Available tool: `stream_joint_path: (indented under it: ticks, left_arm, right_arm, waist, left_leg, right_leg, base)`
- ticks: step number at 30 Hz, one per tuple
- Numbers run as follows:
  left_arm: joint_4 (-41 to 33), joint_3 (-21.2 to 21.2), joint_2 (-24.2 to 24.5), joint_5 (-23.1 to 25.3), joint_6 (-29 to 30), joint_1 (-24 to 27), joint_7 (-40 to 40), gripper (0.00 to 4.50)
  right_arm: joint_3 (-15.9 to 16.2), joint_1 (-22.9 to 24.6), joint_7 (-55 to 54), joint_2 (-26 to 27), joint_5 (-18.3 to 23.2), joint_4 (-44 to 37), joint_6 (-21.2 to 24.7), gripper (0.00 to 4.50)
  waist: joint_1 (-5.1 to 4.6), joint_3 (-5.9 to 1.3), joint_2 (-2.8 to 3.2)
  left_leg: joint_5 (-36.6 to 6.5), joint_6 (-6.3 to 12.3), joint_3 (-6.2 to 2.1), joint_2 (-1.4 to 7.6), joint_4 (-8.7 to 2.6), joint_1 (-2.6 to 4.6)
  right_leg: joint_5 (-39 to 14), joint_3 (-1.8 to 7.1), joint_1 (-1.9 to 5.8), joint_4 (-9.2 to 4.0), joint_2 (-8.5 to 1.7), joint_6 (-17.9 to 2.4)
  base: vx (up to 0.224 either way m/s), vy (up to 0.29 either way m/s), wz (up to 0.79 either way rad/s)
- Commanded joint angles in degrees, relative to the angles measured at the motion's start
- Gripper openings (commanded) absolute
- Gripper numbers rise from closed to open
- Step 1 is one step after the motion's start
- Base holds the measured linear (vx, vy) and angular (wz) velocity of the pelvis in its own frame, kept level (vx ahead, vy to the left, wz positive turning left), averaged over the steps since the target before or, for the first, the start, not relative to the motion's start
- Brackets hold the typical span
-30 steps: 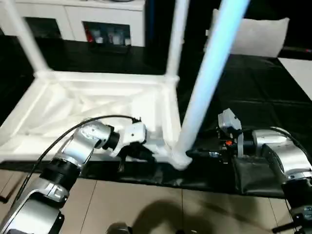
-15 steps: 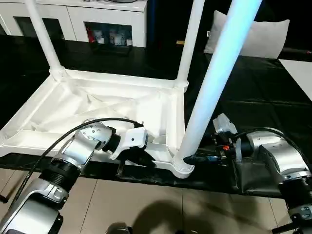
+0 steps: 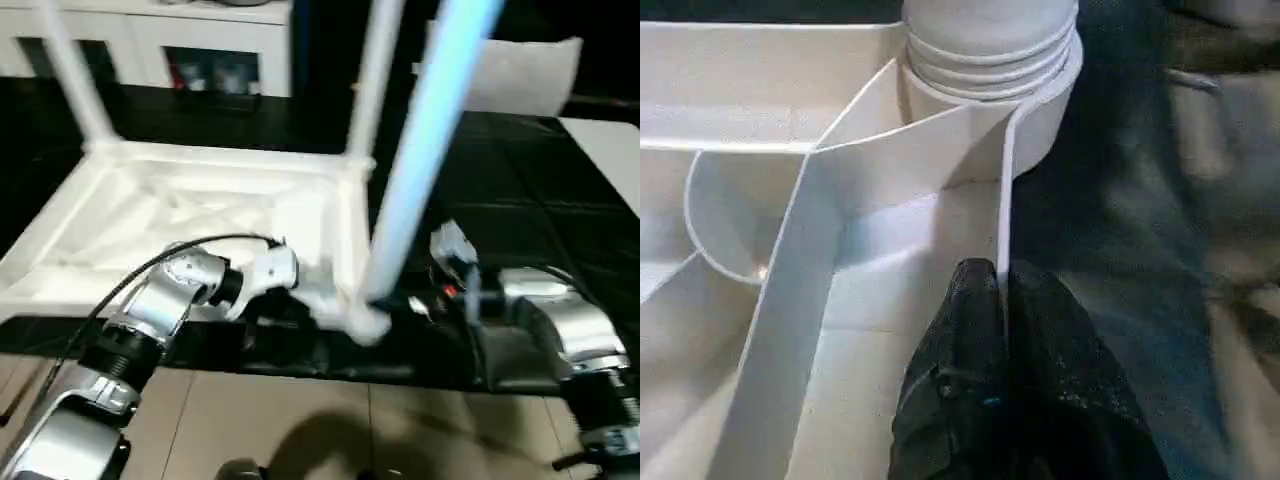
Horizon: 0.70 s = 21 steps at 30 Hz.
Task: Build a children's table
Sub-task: Rotate leg to tighten
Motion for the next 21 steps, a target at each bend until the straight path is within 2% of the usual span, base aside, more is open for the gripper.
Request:
stream_joint_path:
  ticks: [1,3,4,5,8,9,11,12,13,14,15,18,19,21]
  left_arm:
    - [-2.6,1.0,-5.0,-2.3,2.1,-2.1,4.9,0.00]
    - [-2.2,1.1,-6.2,-2.0,3.2,-2.6,6.8,0.00]
    - [-1.8,1.1,-7.3,-1.8,4.1,-3.1,8.4,0.00]
    - [-1.4,1.2,-8.4,-1.5,5.0,-3.5,10.1,0.00]
    - [-0.4,1.9,-13.6,0.1,8.3,-5.4,17.9,0.00]
    - [0.1,1.7,-15.1,1.0,9.0,-6.1,20.0,0.00]
    - [0.5,1.5,-16.1,1.7,9.3,-6.6,21.4,0.00]
    - [0.9,1.3,-16.5,2.3,9.2,-6.8,22.4,0.00]
    - [1.0,1.2,-16.6,2.4,9.2,-6.9,22.9,0.00]
    - [1.1,1.1,-16.5,2.6,9.0,-6.9,23.3,0.00]
    - [1.3,1.0,-16.3,3.0,8.7,-6.9,23.7,0.00]
    - [1.7,0.7,-15.7,3.5,8.1,-6.9,23.6,0.00]
    - [1.9,0.9,-15.1,4.0,8.0,-6.8,23.3,0.00]
    - [2.6,1.2,-13.4,4.8,7.0,-6.5,22.6,0.00]
  right_arm:
    - [1.3,-1.0,-7.4,3.6,-1.6,0.6,3.5,1.89]
    - [1.1,-1.7,-10.5,5.0,-2.5,1.4,4.6,1.89]
    - [0.9,-2.2,-13.5,6.3,-3.3,2.1,5.5,1.89]
    - [0.6,-2.8,-16.4,7.6,-3.9,2.9,6.5,1.89]
    - [-2.2,-5.5,-29.5,13.5,-5.8,6.9,9.7,1.89]
    - [-2.9,-6.5,-32.6,15.1,-6.2,8.5,9.7,1.89]
    - [-3.1,-7.1,-34.4,16.0,-6.8,9.5,9.1,1.89]
    - [-3.1,-7.6,-35.3,16.6,-7.2,10.2,7.4,1.89]
    - [-3.3,-7.7,-35.7,16.9,-7.3,10.4,6.7,2.44]
    - [-3.5,-7.7,-35.8,17.0,-7.2,10.3,6.1,2.58]
    - [-3.6,-7.7,-35.6,17.0,-7.3,10.1,5.7,2.58]
    - [-3.1,-7.4,-34.5,16.2,-7.8,9.9,4.4,2.80]
    - [-2.6,-7.1,-33.8,15.4,-8.4,10.1,2.5,3.02]
    - [-2.3,-5.7,-30.7,13.4,-8.1,9.2,-0.6,3.05]
  waist:
    - [-0.20,-3.68,-0.29]
    - [-1.05,-3.70,-0.28]
    - [-1.12,-3.77,-0.28]
    - [-1.37,-3.87,-0.40]
    - [-1.81,-3.75,-0.31]
    - [-1.96,-3.57,0.01]
    - [-2.06,-3.66,-0.11]
    - [-2.05,-3.90,0.23]
    - [-2.16,-3.93,0.12]
    - [-2.09,-3.97,0.27]
    - [-2.05,-3.96,0.14]
    - [-1.92,-3.77,0.19]
    - [-1.88,-3.78,0.20]
    - [-1.64,-3.93,0.08]
  left_leg:
    - [-14.2,0.57,-0.84,1.80,-4.29,0.32]
    - [-13.1,0.88,-0.74,1.64,-4.17,0.13]
    - [-13.0,1.11,-0.67,1.61,-4.05,0.22]
    - [-11.9,1.33,-0.60,1.53,-4.00,0.02]
    - [-11.3,1.10,-0.52,1.39,-4.02,0.20]
    - [-12.0,0.77,-0.58,1.38,-4.06,0.28]
    - [-12.6,0.83,-0.67,1.42,-4.15,0.37]
    - [-12.0,1.02,-0.72,1.58,-4.15,0.26]
    - [-11.7,1.15,-0.65,1.60,-4.16,0.21]
    - [-11.5,1.22,-0.65,1.58,-4.13,0.23]
    - [-11.2,1.66,-0.55,1.52,-4.15,0.21]
    - [-11.7,1.96,-0.50,1.57,-4.20,0.24]
    - [-11.7,1.92,-0.51,1.60,-4.20,0.24]
    - [-11.6,2.30,-0.48,1.71,-4.13,0.31]
  right_leg:
    - [-25.6,2.31,2.69,-4.48,-4.65,-7.4]
    - [-23.5,2.36,2.76,-4.43,-4.51,-8.0]
    - [-23.2,2.42,2.73,-4.48,-4.59,-8.1]
    - [-21.8,2.44,2.88,-4.26,-4.45,-8.5]
    - [-22.0,2.40,2.68,-4.42,-4.32,-8.5]
    - [-23.2,2.33,2.56,-4.69,-4.36,-8.4]
    - [-23.4,2.35,2.69,-4.82,-4.37,-7.8]
    - [-21.0,2.43,2.81,-4.55,-4.42,-8.2]
    - [-19.6,2.45,2.81,-4.49,-4.32,-8.4]
    - [-18.4,2.45,2.86,-4.35,-4.33,-8.8]
    - [-16.3,2.48,2.98,-4.21,-4.25,-9.6]
    - [-16.8,2.51,2.98,-4.34,-4.40,-10.1]
    - [-16.9,2.49,3.01,-4.34,-4.41,-9.9]
    - [-16.0,2.55,3.04,-4.23,-4.46,-9.8]
  base:
    - [0.000,0.000,0.00]
    - [0.000,0.000,0.00]
    - [0.000,0.000,0.00]
    - [0.000,0.000,0.00]
    - [0.000,0.000,0.00]
    - [0.000,0.000,0.00]
    - [0.000,0.000,0.00]
    - [0.000,0.000,0.00]
    - [0.000,0.000,0.00]
    - [0.000,0.000,0.00]
    - [0.000,0.000,0.00]
    - [0.000,0.000,0.00]
    - [0.000,0.000,0.00]
    - [0.000,0.000,0.00]
